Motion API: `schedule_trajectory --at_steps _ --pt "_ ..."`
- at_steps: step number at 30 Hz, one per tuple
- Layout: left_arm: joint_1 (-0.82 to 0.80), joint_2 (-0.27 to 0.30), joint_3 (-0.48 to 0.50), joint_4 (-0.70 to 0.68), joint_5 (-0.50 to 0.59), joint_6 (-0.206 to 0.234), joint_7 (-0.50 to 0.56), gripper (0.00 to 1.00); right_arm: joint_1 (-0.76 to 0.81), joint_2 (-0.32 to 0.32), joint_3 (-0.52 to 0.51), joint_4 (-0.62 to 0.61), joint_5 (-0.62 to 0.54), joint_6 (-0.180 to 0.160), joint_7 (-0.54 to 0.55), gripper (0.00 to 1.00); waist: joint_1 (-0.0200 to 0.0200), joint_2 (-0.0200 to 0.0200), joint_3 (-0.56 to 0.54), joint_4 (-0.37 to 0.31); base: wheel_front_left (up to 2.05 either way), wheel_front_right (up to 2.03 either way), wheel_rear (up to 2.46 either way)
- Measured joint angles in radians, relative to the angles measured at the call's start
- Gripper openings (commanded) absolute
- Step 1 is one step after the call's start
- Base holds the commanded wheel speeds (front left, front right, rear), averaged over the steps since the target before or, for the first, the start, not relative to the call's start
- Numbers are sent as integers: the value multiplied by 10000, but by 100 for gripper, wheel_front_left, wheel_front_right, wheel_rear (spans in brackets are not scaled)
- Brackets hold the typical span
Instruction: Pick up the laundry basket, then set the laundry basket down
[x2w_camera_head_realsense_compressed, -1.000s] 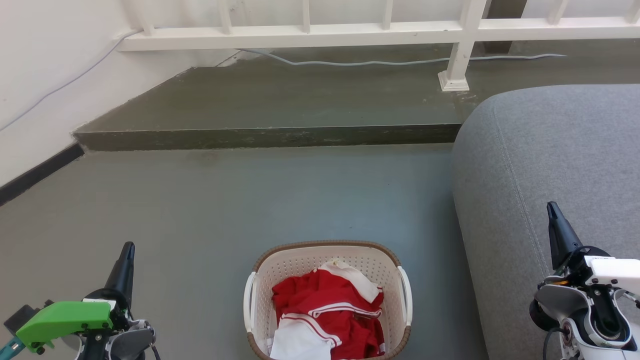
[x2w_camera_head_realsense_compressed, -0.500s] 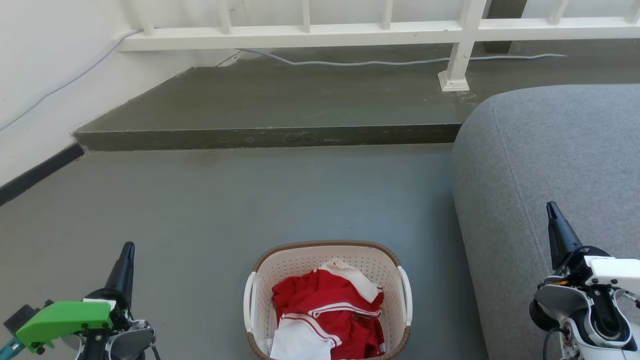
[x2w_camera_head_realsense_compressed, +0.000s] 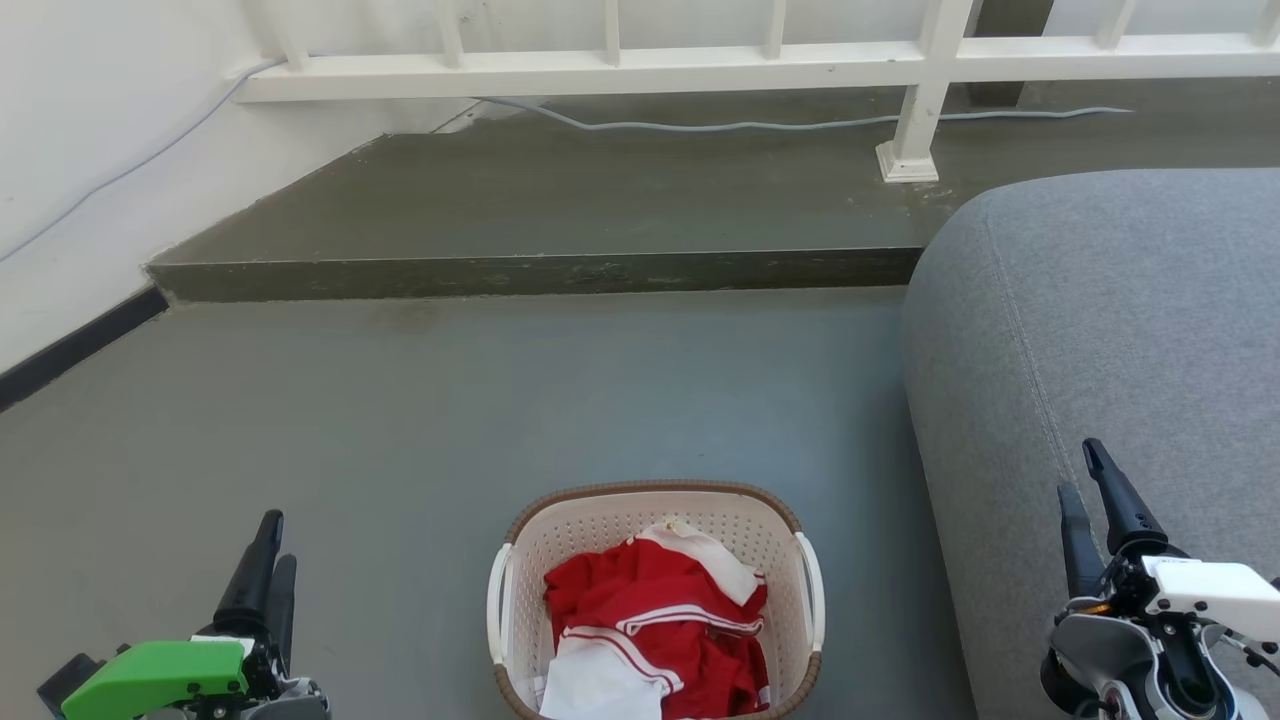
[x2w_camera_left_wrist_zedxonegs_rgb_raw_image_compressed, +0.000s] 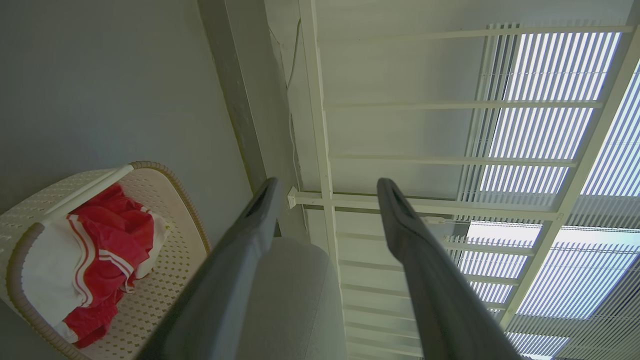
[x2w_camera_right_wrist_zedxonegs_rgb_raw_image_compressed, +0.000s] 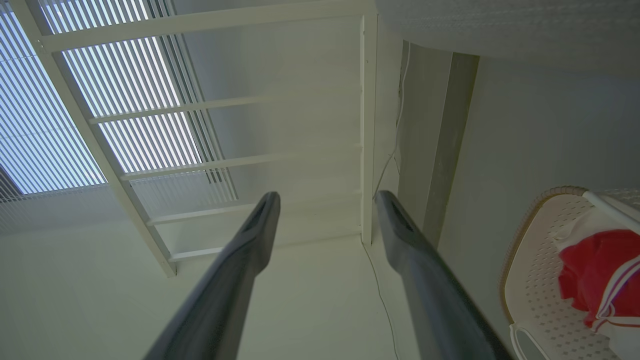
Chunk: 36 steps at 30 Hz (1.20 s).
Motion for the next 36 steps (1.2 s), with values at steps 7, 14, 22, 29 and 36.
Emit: schedule_trajectory --at_steps 7,14,22,29,36 --pt "-5 4 -59 -94 42 0 -163 100 -11 -4 180 -121 15 0 -272 100 0 0 7 -2 0 0 0" --pt "-15 33 -180 -255 337 0 -382 100 -56 -13 380 -370 -169 0 -499 100 0 0 16 -9 0 0 0" --pt "-54 247 -589 -508 1124 -2 -782 100 -171 -299 1062 -583 -1177 0 -800 100 0 0 35 -30 0 0 0" --pt "-208 460 -978 -642 1933 -2 -1076 100 -269 -523 1599 -633 -2061 4 -1080 100 0 0 44 -57 0 0 0" --pt "-227 746 -1221 -644 2708 -2 -1327 100 -303 -665 1904 -594 -2882 6 -1269 100 0 0 51 -84 0 0 0"
